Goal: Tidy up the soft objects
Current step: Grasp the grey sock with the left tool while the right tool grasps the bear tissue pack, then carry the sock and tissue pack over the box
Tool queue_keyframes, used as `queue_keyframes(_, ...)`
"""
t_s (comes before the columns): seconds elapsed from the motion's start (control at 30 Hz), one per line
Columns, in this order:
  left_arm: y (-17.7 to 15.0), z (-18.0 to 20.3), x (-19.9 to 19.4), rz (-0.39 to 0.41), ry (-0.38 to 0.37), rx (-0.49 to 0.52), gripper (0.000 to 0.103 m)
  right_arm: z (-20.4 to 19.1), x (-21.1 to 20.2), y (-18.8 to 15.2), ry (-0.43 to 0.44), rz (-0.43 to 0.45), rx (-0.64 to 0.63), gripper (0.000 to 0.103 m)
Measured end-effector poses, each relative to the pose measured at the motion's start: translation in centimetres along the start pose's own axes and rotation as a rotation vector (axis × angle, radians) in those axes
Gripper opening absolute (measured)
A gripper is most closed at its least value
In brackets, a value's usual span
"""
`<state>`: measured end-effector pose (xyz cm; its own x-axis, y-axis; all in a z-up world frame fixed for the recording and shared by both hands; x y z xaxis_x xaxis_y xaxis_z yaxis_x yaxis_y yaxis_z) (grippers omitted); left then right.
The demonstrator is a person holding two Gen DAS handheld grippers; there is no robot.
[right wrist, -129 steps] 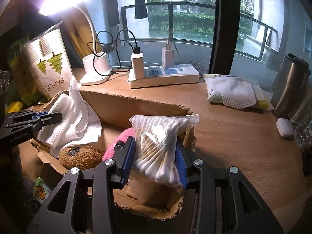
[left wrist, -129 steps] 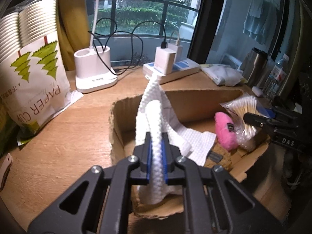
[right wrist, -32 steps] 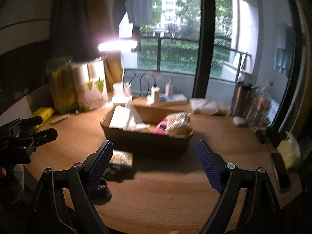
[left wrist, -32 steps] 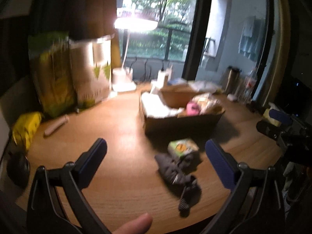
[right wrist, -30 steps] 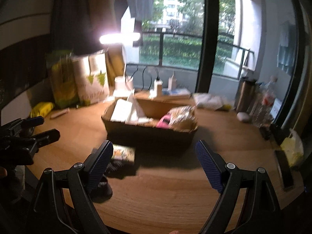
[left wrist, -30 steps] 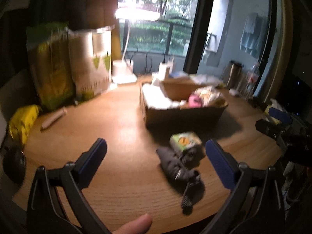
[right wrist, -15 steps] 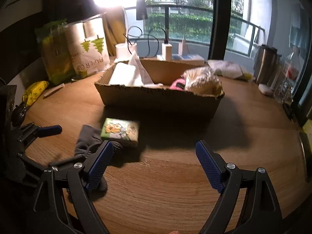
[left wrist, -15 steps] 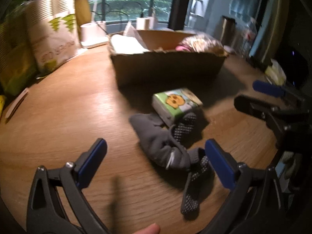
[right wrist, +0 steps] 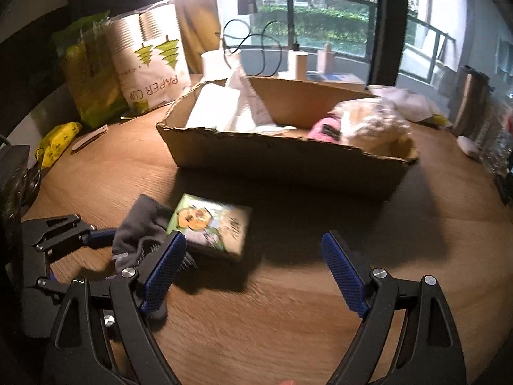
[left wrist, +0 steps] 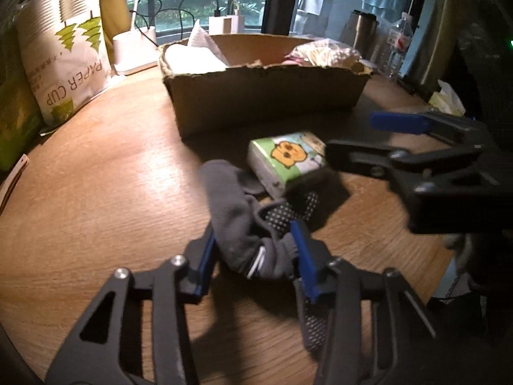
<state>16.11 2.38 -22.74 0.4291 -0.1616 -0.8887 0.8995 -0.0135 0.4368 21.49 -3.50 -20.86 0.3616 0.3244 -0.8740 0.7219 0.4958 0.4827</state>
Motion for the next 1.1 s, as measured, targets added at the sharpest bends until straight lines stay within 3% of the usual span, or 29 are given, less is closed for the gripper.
queue_keyframes(0.4,-1.2,-5.2,-2.0,0.012,0.051,-0.074,0.037,-3.0,5.0,1.0,0.064,-0.096,-0.006,0.089)
queue_keyframes(0.43,-1.2,-5.7,-2.3,0.017,0.059,-0.087,0.037,-3.0,5.2,1.0,0.058,-0.101,-0.01,0.087)
queue_keyframes(0.47,-1.2,-5.9,-2.5,0.02,0.063,-0.093,0.037,-3.0,5.2,1.0,0.053,-0.099,-0.015,0.077)
queue_keyframes(0.5,-1.2,-6.1,-2.8,0.025,0.067,-0.099,0.037,-3.0,5.1,1.0,0.049,-0.097,-0.026,0.069)
queue_keyframes(0.83,2.2,-4.1,-6.4,0.148,0.079,-0.091,0.037,-2.5,1.2,1.8,0.086,-0.041,-0.075,0.069)
queue_keyframes(1.1,5.9,-1.5,-7.2,0.189,0.071,-0.075,0.037,-0.2,-2.4,3.0,0.084,0.019,-0.08,0.069)
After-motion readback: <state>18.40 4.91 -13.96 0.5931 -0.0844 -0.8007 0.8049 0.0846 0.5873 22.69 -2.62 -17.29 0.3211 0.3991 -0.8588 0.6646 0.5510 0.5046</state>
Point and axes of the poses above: each gripper's, at about its wrist camera, not at the fingertips, and x roughly the way its jaws point, z to its right, y to its top, the point moved 10 cm from there along x, roughly the way its jaws point, and after that the axes turned 12 degrees about -z, right-handed, at the moved point
